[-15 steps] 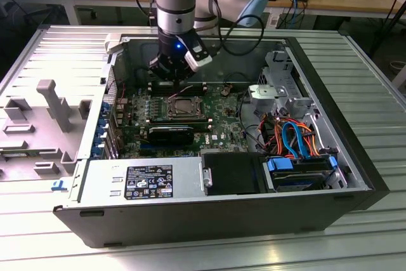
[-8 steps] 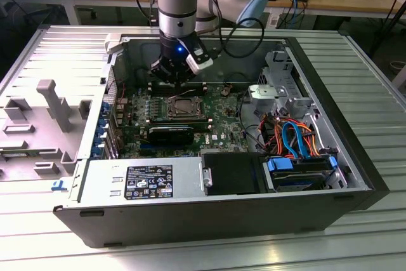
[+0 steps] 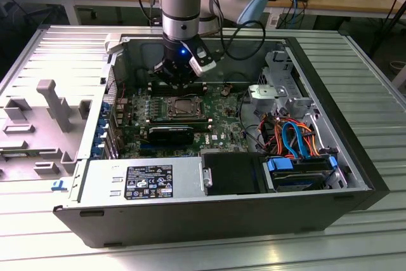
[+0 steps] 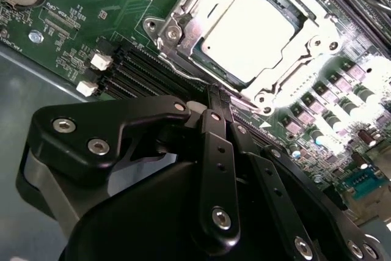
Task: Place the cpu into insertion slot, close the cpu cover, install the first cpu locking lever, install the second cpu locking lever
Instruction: 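Install the first cpu locking lever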
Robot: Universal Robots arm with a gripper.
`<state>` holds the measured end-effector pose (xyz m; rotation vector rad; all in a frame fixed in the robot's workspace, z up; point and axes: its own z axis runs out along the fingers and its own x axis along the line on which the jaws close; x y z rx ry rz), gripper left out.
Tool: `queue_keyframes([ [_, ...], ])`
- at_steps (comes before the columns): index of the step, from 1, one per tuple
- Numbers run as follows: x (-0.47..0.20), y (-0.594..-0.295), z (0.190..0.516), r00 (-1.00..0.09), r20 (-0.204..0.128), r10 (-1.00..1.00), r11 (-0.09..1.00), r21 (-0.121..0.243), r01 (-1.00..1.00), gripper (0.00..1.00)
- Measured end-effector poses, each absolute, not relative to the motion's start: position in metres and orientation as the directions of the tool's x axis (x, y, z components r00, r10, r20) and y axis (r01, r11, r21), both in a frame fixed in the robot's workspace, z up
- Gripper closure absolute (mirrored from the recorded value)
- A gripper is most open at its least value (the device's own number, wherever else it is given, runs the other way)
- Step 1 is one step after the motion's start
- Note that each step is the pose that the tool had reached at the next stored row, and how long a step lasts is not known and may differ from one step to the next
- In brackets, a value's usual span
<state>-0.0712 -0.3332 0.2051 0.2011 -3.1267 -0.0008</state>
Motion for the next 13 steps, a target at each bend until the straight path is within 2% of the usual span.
queue_keyframes([
  [13,-0.056,-0.332,0.198,-0.992,0.01,-0.129,0.992,-0.002,-0.129,0.89],
])
